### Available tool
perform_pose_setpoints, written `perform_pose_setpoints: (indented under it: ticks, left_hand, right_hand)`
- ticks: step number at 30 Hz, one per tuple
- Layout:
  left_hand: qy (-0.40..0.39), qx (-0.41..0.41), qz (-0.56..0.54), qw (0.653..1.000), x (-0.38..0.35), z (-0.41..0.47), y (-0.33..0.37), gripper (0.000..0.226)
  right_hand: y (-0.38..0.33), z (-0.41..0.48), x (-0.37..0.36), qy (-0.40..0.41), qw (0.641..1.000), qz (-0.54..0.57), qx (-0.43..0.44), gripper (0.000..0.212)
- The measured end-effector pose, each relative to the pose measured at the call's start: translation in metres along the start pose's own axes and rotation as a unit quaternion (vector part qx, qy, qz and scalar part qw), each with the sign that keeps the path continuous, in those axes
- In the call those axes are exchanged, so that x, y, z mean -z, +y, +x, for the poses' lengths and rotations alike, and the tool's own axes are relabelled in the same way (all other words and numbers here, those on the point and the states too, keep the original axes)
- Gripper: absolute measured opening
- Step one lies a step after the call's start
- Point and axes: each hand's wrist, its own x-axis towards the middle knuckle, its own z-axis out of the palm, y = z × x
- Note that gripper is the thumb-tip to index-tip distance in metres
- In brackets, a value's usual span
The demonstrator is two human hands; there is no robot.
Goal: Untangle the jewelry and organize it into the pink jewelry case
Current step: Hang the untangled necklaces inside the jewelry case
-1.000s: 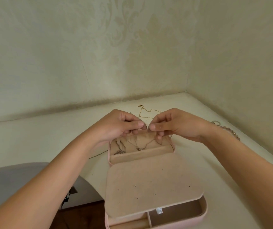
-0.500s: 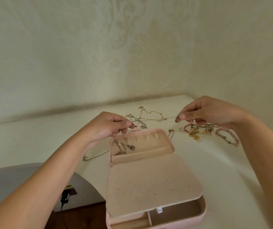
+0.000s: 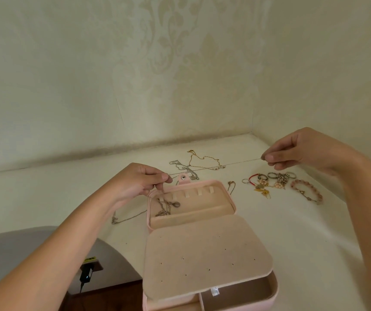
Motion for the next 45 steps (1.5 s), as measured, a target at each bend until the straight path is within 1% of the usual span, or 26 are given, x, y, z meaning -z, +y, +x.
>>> perform_pose_setpoints:
  ticks: [3,6,8,10,12,16,18,22,25,27,29,31,32,33,35,37,39,40,42,43,45]
  left_hand:
    - [-0.006,0.011,0.005,1.000,0.000,0.001,-0.004,0.014]
    - [0.012,0.023,0.016,1.000,0.001,0.002,-0.005,0.015]
    - [0.048,0.030,0.014,0.998,0.001,0.003,-0.004,0.017]
    - [0.086,0.014,0.023,0.996,0.000,0.003,0.002,0.015]
    - [0.092,-0.022,0.025,0.995,-0.004,0.001,0.013,0.012]
    - [0.022,-0.087,0.007,0.996,-0.019,-0.009,0.040,0.011]
    - [-0.010,-0.095,0.004,0.995,-0.029,-0.012,0.050,0.012]
    - [-0.044,-0.090,-0.004,0.995,-0.045,-0.013,0.056,0.017]
    - [-0.050,-0.084,-0.003,0.995,-0.048,-0.014,0.053,0.013]
    - [-0.043,-0.072,0.028,0.996,-0.048,-0.013,0.051,0.013]
    - [-0.048,-0.063,0.039,0.996,-0.047,-0.013,0.049,0.018]
    - [-0.068,-0.061,0.033,0.995,-0.047,-0.012,0.046,0.029]
    - [-0.075,-0.057,0.023,0.995,-0.048,-0.012,0.045,0.030]
    - [-0.079,-0.054,0.011,0.995,-0.048,-0.013,0.045,0.024]
    - [-0.078,-0.052,-0.007,0.996,-0.047,-0.013,0.045,0.010]
    - [-0.074,-0.054,-0.040,0.995,-0.046,-0.013,0.043,0.009]
    - [-0.058,-0.044,-0.118,0.990,-0.047,-0.011,0.041,0.010]
    - [-0.048,-0.034,-0.162,0.985,-0.048,-0.011,0.040,0.009]
    - [-0.027,-0.015,-0.223,0.974,-0.053,-0.010,0.038,0.007]
    - [-0.021,-0.006,-0.242,0.970,-0.056,-0.010,0.037,0.006]
    - [-0.022,0.013,-0.273,0.962,-0.061,-0.011,0.035,0.007]
  right_hand:
    - [-0.001,-0.001,-0.001,-0.009,1.000,0.026,0.015,0.013]
    - [-0.004,-0.001,-0.002,0.035,0.996,0.054,0.057,0.015]
    - [-0.009,-0.003,-0.005,0.059,0.992,0.076,0.085,0.014]
    - [-0.015,-0.005,-0.010,0.074,0.989,0.072,0.102,0.015]
    - [-0.022,-0.008,-0.018,0.082,0.989,0.042,0.118,0.017]
    - [-0.038,-0.014,-0.045,0.025,0.987,-0.010,0.157,0.022]
    - [-0.042,-0.016,-0.060,0.003,0.985,-0.030,0.172,0.019]
    - [-0.044,-0.017,-0.077,-0.021,0.978,-0.037,0.203,0.024]
    - [-0.044,-0.019,-0.083,-0.014,0.968,-0.089,0.234,0.024]
    - [-0.045,-0.021,-0.086,-0.007,0.962,-0.115,0.246,0.025]
    - [-0.047,-0.024,-0.089,0.003,0.955,-0.140,0.260,0.027]
    - [-0.049,-0.026,-0.091,0.018,0.946,-0.169,0.276,0.029]
    - [-0.050,-0.027,-0.093,0.025,0.943,-0.176,0.282,0.028]
    - [-0.051,-0.029,-0.094,0.031,0.941,-0.176,0.286,0.026]
    - [-0.052,-0.029,-0.096,0.042,0.944,-0.159,0.286,0.023]
    - [-0.051,-0.027,-0.098,0.060,0.954,-0.119,0.267,0.018]
    - [-0.050,-0.023,-0.099,0.050,0.973,-0.050,0.221,0.013]
    - [-0.049,-0.022,-0.100,0.026,0.980,-0.010,0.195,0.014]
    - [-0.046,-0.020,-0.106,-0.020,0.986,0.047,0.160,0.026]
    - [-0.044,-0.019,-0.109,-0.026,0.986,0.057,0.152,0.030]
    - [-0.042,-0.019,-0.117,-0.006,0.987,0.064,0.150,0.028]
